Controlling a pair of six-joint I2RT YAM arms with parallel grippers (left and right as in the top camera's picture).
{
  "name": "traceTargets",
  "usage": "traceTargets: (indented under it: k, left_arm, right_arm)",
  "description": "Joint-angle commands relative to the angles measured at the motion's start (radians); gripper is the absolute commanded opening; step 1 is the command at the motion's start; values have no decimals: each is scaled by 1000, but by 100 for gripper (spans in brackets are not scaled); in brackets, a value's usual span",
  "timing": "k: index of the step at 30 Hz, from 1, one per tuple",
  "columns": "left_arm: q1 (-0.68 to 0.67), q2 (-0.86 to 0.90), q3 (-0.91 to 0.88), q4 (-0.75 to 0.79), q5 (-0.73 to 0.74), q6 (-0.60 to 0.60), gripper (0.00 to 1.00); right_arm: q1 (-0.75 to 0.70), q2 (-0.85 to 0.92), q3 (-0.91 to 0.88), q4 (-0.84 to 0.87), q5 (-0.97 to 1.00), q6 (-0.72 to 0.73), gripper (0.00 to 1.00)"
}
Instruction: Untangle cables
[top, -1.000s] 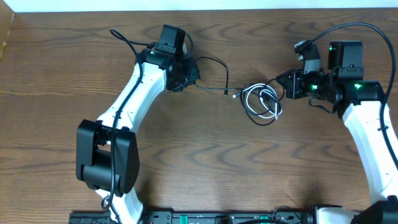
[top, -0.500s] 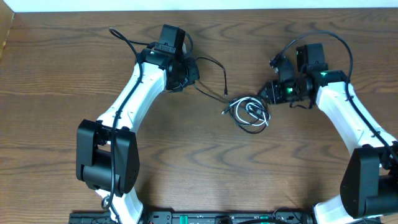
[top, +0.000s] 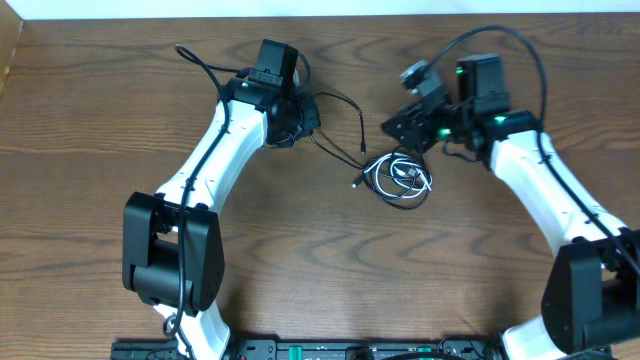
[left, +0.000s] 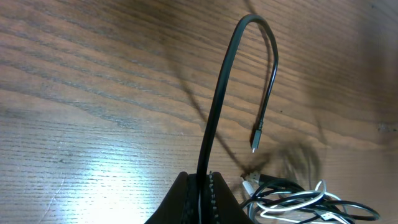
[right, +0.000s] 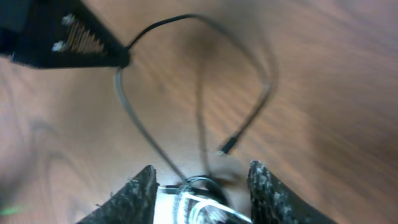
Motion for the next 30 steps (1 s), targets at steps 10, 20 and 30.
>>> traceTargets:
  k: [10,20,30]
  left_arm:
    - [2,-9,-2,0,-10,1,7]
    - [2,-7,-6,1,-11,1,8]
    - [2,10,-6,0,-11,1,7]
  right_arm:
    - [133,40,13,-53,203,561,25]
    - [219,44,13,-183,386,811,32]
    - [260,55,12,-182,457,877,29]
